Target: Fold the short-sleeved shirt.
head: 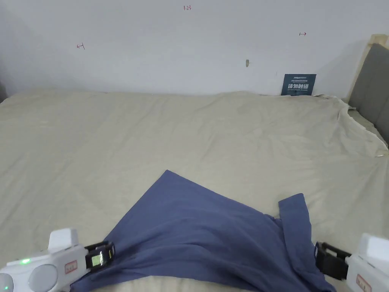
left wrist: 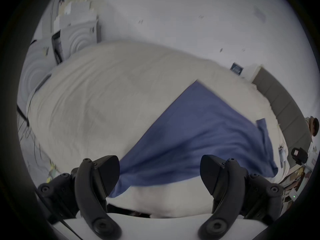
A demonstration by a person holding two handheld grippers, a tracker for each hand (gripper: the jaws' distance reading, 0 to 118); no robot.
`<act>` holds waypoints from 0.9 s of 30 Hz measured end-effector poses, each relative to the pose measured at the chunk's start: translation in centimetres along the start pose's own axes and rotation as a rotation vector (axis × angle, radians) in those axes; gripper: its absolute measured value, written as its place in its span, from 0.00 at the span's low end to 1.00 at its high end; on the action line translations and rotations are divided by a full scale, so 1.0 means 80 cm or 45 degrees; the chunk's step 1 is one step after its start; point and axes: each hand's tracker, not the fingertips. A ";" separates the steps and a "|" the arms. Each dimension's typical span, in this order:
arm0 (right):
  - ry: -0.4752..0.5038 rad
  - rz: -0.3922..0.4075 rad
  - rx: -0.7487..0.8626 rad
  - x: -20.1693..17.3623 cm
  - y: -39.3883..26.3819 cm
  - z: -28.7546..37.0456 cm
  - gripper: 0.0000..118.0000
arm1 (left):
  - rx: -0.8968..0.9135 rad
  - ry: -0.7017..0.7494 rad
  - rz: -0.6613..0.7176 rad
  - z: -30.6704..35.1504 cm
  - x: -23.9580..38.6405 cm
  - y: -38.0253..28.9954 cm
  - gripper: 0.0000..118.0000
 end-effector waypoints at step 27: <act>-0.089 0.172 0.499 -0.032 0.046 0.052 0.00 | 0.528 -0.208 -0.265 0.048 0.136 0.066 0.00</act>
